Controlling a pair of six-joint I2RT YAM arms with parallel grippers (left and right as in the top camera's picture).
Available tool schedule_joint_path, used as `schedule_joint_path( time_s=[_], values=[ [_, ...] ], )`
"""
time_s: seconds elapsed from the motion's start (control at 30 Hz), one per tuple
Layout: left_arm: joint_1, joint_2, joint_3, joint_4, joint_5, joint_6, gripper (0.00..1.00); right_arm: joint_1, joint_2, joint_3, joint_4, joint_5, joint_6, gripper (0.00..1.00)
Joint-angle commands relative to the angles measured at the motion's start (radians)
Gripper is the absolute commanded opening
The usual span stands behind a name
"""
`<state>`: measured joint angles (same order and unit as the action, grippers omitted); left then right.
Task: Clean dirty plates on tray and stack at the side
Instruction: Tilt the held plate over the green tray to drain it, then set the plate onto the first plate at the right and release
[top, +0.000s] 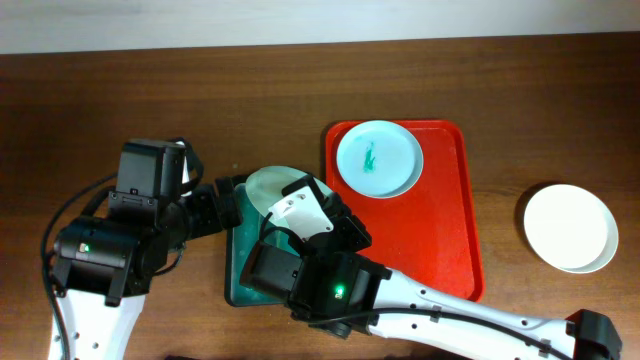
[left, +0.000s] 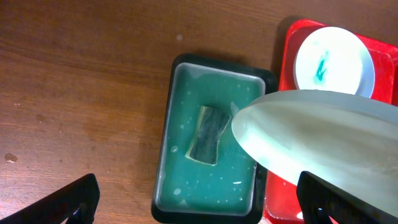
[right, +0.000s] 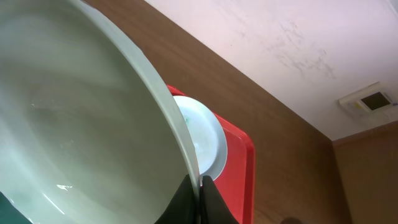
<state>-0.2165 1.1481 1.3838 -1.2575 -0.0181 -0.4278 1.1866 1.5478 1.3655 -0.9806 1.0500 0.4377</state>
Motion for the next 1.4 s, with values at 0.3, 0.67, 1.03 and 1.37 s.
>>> schedule_joint_path(
  time_s=[0.3,0.67,1.03,1.37],
  values=[
    [0.003,-0.002,0.012,-0.001,-0.003,0.006,1.00,0.016,-0.021,0.026,-0.009,0.117,-0.029,0.04],
    [0.003,-0.002,0.012,-0.001,-0.003,0.006,1.00,-0.019,-0.016,0.026,-0.013,0.149,0.008,0.04],
    [0.003,-0.002,0.012,-0.002,-0.003,0.006,0.99,-0.496,-0.040,0.026,0.006,-1.140,0.250,0.04],
    [0.003,-0.002,0.012,-0.002,-0.003,0.006,1.00,-1.792,-0.081,0.022,-0.250,-1.403,-0.038,0.04]
  ],
)
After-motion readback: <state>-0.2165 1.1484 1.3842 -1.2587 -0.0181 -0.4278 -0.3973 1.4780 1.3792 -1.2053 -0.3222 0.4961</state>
